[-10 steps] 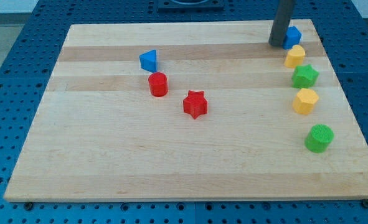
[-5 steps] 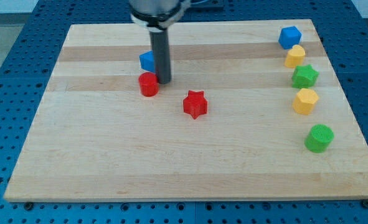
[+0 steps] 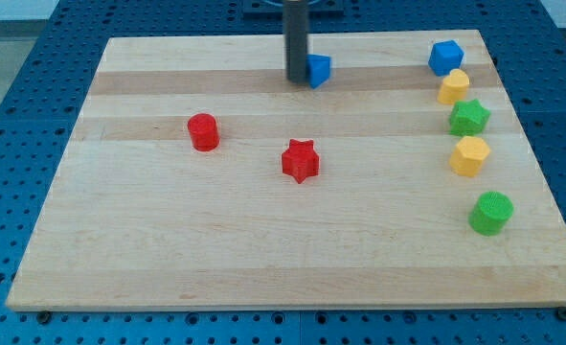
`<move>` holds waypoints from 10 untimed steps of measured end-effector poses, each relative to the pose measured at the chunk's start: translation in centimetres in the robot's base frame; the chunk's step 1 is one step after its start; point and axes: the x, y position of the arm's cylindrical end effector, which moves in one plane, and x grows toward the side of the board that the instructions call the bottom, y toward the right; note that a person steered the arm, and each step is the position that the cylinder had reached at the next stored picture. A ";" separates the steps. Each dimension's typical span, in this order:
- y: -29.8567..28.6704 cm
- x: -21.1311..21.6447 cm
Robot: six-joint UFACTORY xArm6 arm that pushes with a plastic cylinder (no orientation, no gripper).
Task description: Put the triangle to the top of the cube
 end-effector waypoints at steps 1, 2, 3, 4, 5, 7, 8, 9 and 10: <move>6.2 -0.1; 11.5 -0.5; 13.5 -3.3; 13.6 -4.9; 10.8 -4.8; 12.3 -8.4; 14.5 -8.3; 16.6 -8.0; 16.8 -8.0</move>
